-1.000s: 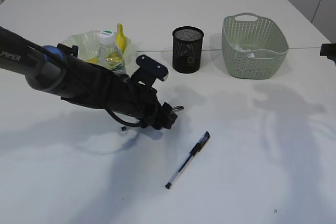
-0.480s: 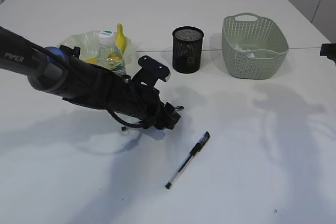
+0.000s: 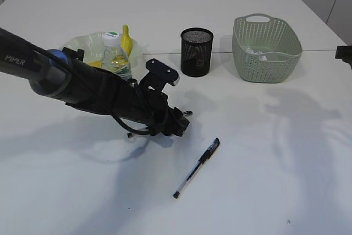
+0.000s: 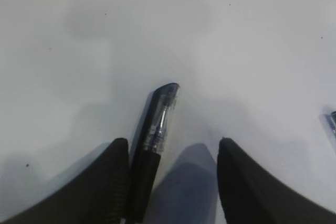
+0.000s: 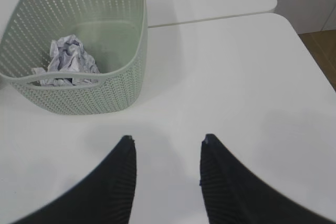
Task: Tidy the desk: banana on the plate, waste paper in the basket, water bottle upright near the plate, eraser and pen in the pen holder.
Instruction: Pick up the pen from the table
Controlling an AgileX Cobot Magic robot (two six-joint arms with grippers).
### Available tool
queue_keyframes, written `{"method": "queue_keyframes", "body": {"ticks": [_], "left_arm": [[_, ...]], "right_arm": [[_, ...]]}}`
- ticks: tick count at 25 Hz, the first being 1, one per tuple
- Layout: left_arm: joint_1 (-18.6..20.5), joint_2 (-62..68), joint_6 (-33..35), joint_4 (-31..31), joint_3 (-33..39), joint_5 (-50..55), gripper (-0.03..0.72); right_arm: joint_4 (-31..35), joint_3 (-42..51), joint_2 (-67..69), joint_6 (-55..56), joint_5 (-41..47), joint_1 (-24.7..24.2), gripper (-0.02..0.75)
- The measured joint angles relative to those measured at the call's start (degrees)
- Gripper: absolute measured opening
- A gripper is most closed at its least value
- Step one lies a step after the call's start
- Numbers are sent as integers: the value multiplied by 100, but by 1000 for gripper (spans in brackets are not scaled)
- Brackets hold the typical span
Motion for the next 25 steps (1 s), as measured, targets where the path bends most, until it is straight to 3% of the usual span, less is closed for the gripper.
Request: {"method": "queue_keyframes", "body": {"ticks": [7, 14, 25], "left_arm": [[0, 0, 0, 0, 0, 0, 336], [0, 0, 0, 0, 0, 0, 292], [0, 0, 0, 0, 0, 10, 279]], "right_arm": [[-11, 0, 0, 0, 0, 0, 342], [-11, 0, 0, 0, 0, 0, 304], [-11, 0, 0, 0, 0, 0, 300]]}}
